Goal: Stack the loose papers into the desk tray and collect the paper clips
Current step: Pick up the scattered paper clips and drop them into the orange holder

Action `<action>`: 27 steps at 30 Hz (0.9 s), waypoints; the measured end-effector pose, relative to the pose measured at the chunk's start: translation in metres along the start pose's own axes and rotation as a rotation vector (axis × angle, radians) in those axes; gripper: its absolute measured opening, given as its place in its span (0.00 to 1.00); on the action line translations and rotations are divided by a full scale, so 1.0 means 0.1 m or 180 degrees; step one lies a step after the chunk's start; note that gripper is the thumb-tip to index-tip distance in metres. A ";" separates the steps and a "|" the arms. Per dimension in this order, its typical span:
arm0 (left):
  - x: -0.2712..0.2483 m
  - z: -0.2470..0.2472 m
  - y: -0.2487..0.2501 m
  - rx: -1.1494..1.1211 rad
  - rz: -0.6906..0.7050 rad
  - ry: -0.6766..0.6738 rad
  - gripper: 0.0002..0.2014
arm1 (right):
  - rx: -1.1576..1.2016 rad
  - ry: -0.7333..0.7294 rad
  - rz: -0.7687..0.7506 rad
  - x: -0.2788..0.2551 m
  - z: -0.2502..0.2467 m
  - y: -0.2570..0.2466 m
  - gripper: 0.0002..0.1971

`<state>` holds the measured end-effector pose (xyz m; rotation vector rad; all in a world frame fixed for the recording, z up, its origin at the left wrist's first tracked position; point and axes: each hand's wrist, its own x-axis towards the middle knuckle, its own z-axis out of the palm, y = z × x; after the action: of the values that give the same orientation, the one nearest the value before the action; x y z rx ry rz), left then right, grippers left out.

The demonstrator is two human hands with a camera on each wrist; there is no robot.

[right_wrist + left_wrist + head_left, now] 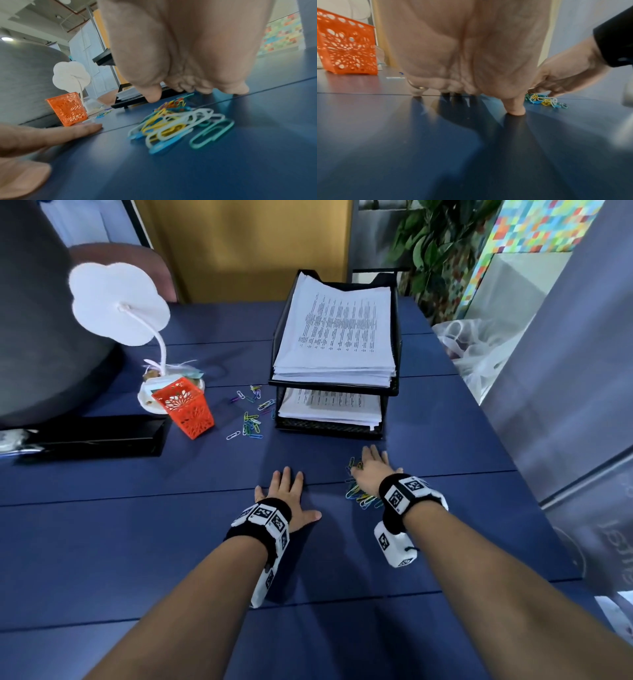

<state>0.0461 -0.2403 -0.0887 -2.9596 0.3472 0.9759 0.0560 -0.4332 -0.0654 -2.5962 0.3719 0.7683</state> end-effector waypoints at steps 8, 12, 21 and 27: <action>-0.05 -0.01 -0.17 -0.0133 0.0279 -0.0026 0.54 | -0.0283 -0.0117 -0.0431 -0.24 0.49 -0.26 0.31; -0.08 0.02 -0.17 -0.0117 0.0318 0.0018 0.52 | -0.0111 -0.0235 -0.0490 -0.38 0.57 -0.38 0.31; -0.18 0.03 -0.30 -0.0121 0.0223 -0.0071 0.54 | 0.0675 0.0554 0.1156 -0.52 0.54 -0.22 0.38; -0.25 0.09 -0.29 -0.0159 -0.0139 -0.0133 0.53 | 0.0563 0.0311 0.0716 -0.56 0.75 -0.42 0.37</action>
<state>0.0278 -0.2066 -0.0830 -2.9722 0.2603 1.0554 -0.0086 -0.3542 -0.0786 -2.4571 0.7370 0.6491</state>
